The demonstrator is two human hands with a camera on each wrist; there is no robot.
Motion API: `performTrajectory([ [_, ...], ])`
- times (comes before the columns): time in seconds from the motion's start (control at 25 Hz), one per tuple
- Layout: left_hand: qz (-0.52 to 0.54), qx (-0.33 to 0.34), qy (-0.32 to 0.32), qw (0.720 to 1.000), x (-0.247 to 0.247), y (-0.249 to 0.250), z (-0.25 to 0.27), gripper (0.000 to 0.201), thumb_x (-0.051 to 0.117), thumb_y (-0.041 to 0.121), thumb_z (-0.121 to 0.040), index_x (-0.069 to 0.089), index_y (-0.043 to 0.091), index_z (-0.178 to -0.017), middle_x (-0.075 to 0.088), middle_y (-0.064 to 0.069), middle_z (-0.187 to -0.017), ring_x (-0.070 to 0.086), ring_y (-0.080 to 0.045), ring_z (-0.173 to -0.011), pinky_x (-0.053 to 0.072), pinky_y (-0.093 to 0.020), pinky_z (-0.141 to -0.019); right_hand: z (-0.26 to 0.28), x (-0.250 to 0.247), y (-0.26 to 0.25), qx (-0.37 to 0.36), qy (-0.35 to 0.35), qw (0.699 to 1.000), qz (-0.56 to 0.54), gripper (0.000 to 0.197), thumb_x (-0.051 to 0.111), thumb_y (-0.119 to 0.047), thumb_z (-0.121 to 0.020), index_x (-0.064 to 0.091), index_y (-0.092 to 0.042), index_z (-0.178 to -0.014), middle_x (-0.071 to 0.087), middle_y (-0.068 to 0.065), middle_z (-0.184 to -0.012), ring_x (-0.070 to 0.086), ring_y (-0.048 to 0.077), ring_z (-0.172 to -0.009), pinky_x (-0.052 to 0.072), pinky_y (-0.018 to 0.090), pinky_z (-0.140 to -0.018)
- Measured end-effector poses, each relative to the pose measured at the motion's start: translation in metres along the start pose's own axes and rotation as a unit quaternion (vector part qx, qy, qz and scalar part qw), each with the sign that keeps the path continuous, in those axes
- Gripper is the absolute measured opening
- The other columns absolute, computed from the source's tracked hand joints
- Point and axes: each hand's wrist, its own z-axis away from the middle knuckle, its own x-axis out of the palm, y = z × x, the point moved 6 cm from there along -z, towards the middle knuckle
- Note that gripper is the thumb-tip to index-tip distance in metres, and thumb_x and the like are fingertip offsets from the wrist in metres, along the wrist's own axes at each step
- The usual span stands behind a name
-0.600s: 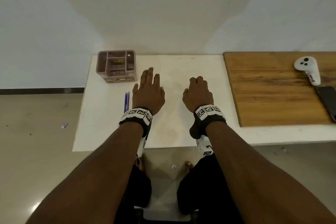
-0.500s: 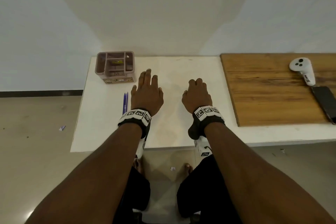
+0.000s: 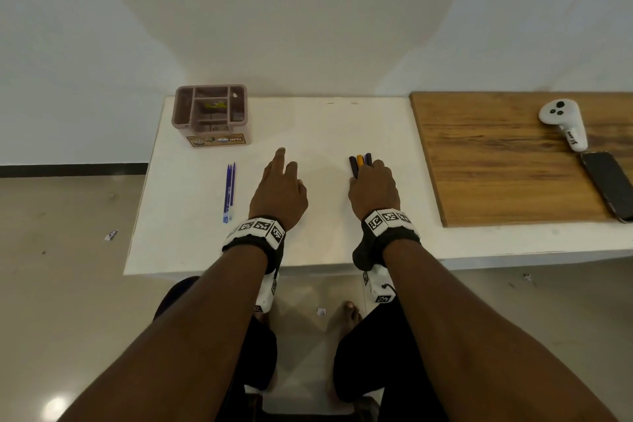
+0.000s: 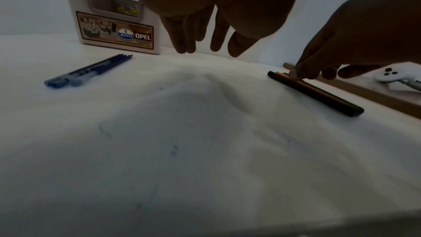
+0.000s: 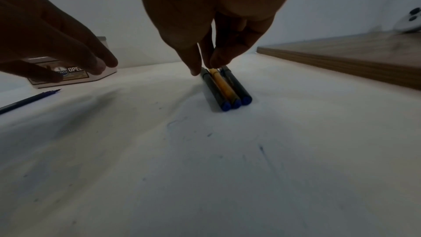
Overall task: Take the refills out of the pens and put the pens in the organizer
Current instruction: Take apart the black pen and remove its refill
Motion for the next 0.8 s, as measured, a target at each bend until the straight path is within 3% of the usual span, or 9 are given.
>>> performTrajectory([
  [0.28,0.001,-0.026,-0.017,1.0,0.015,-0.011,0.011,0.046,0.045,0.022,-0.102,0.044,0.01,-0.147,0.017,-0.009,-0.169,0.043,-0.032,-0.143,0.04,-0.044,-0.11,0.0,0.015,0.006,0.016,0.012,1.0,-0.019,0.029,0.049,-0.018,-0.106,0.066,-0.001,-0.121,0.06,0.018,-0.127,0.061,0.035,-0.118,0.053,0.044,-0.095],
  [0.52,0.026,-0.021,-0.037,0.999,0.019,-0.015,0.013,0.052,0.046,0.024,-0.103,0.04,0.01,-0.152,0.022,-0.009,-0.169,0.025,-0.026,-0.155,0.028,-0.041,-0.12,0.003,0.013,0.006,0.031,0.016,0.998,-0.051,0.026,0.053,-0.019,-0.101,0.068,0.0,-0.109,0.064,0.017,-0.118,0.065,0.035,-0.111,0.052,0.04,-0.09],
  [0.68,0.08,-0.028,-0.032,0.996,0.01,-0.012,0.018,0.051,0.047,0.029,-0.104,0.043,0.011,-0.152,0.039,-0.01,-0.161,0.036,-0.028,-0.149,0.029,-0.04,-0.121,0.018,0.007,-0.004,0.014,0.022,0.997,-0.077,0.031,0.054,-0.028,-0.101,0.068,-0.001,-0.104,0.067,0.015,-0.111,0.067,0.033,-0.102,0.051,0.038,-0.086],
  [0.8,0.146,-0.052,-0.03,0.987,-0.001,-0.006,0.028,0.045,0.048,0.034,-0.103,0.052,0.016,-0.145,0.06,-0.01,-0.144,0.055,-0.029,-0.133,0.041,-0.042,-0.113,0.038,0.002,-0.021,-0.009,0.015,0.995,-0.095,0.036,0.054,-0.035,-0.101,0.072,-0.004,-0.1,0.072,0.013,-0.1,0.068,0.031,-0.095,0.05,0.036,-0.078],
])
